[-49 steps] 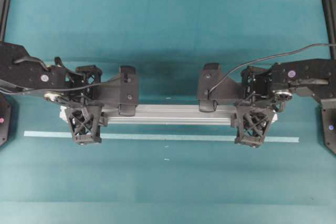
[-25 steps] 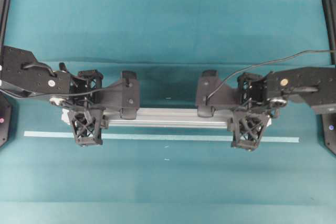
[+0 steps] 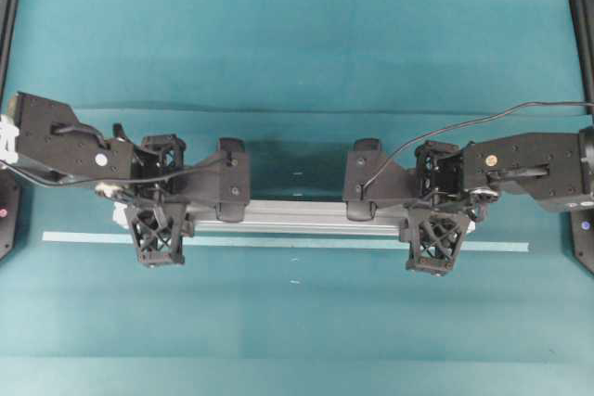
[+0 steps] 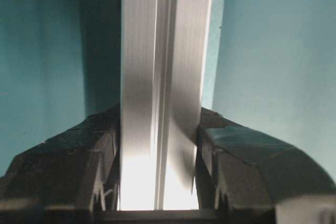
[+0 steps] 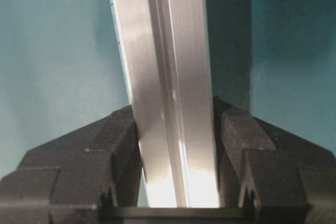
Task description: Lift the metal rail with both hands.
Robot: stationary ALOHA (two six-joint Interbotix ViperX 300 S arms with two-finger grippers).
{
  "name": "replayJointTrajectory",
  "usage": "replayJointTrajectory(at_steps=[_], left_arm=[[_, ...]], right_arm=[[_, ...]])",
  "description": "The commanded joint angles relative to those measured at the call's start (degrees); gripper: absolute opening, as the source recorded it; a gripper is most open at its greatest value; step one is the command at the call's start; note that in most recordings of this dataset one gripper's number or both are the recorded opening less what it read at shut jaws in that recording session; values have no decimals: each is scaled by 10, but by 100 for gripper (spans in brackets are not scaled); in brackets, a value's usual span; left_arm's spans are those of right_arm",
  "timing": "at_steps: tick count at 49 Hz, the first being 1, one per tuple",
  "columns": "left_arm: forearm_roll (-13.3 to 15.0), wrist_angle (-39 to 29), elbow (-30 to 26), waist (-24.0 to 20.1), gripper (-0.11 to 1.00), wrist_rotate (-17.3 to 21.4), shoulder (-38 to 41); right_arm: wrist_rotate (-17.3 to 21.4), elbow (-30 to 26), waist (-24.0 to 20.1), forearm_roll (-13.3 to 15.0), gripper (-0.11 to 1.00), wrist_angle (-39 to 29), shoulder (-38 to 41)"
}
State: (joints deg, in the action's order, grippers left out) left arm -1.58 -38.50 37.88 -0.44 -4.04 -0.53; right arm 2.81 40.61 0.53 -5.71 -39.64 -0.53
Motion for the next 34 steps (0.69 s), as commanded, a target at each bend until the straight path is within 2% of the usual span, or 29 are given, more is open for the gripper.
replayJointTrajectory(at_steps=[1,34], left_arm=[[-1,7,-9,3,30,-7,-4],[-1,30,-7,5,30,-9,10]], right_arm=[[-1,-4,-3,-2,40,4,1],[-1,-4,-3,-3,40,8,1]])
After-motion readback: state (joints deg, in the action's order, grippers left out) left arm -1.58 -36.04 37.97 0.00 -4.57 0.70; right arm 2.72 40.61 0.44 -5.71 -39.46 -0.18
